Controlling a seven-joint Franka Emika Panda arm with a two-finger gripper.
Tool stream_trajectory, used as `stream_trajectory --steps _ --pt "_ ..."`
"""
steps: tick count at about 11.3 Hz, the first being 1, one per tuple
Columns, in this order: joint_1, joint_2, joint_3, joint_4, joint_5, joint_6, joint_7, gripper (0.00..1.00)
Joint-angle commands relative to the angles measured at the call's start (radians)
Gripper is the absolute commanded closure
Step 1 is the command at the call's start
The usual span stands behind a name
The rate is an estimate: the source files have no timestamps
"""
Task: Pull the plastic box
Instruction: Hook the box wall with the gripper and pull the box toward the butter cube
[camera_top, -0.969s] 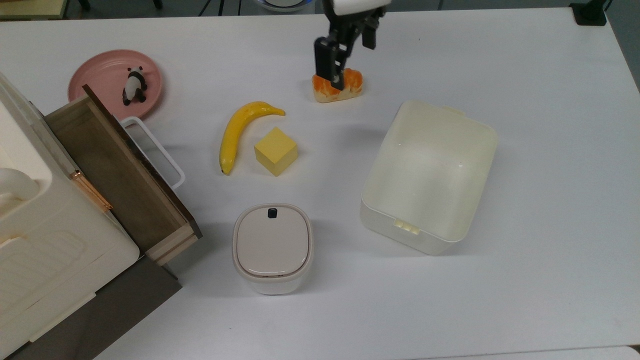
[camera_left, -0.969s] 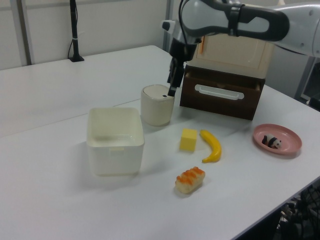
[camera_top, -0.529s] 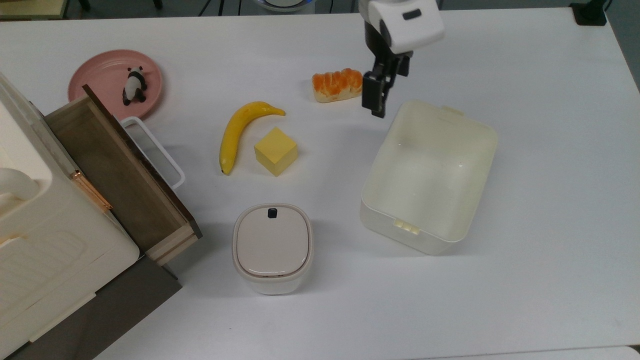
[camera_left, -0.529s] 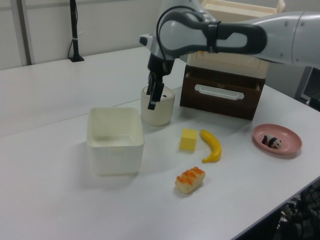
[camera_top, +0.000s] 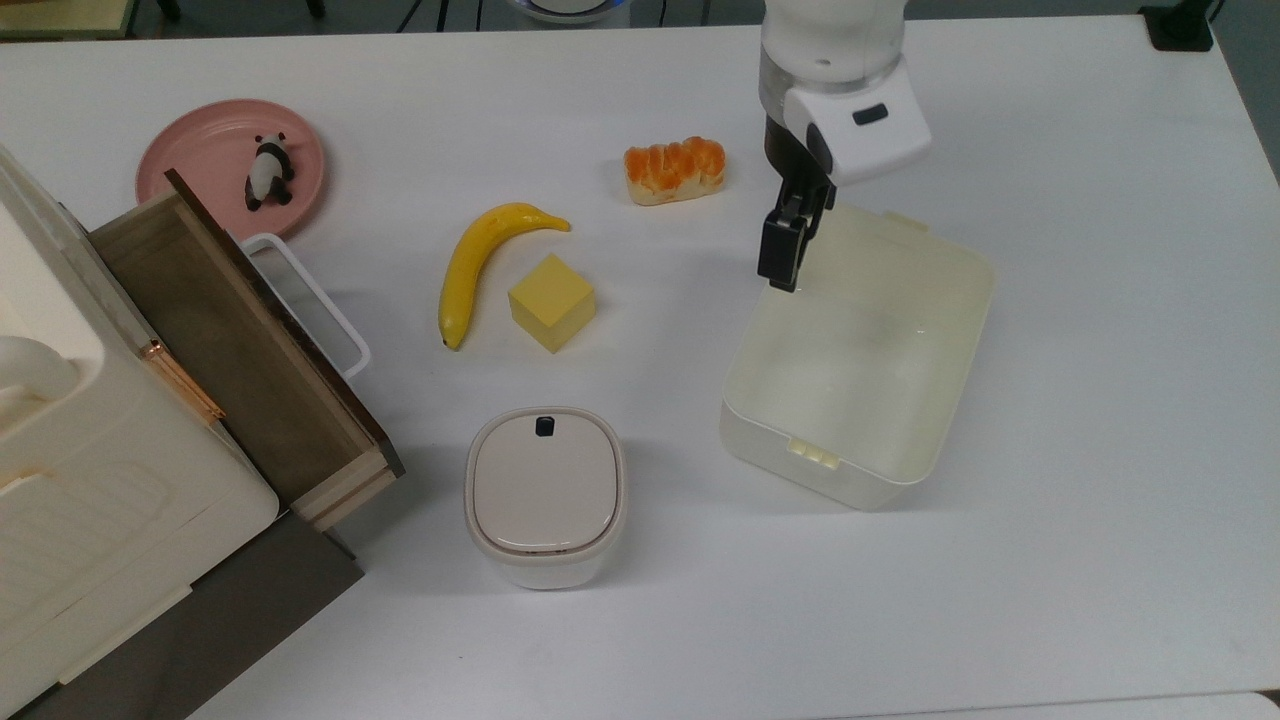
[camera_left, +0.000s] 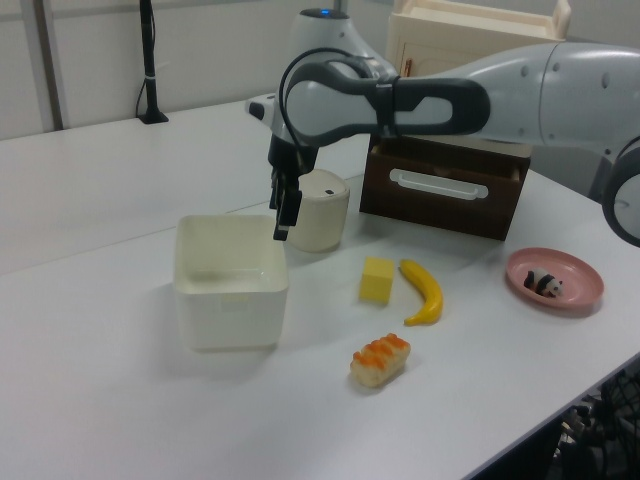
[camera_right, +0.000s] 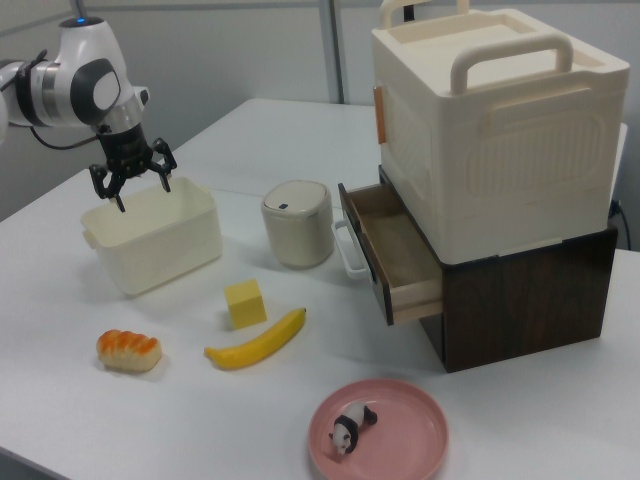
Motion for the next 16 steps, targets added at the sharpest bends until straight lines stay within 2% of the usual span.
stream_trajectory --steps 1,5,9,14,16 --pt "0.051 0.053 -0.021 0.015 -0.047 0.033 0.022 0.00" --pt "0.071 0.107 -0.023 0.015 -0.119 0.048 0.076 0.00" --pt "0.071 0.105 -0.029 0.004 -0.123 0.048 0.088 0.00" --pt "0.086 0.087 -0.070 -0.033 -0.122 0.039 0.190 0.00" --pt "0.086 0.075 -0.072 -0.048 -0.122 0.036 0.209 0.00"
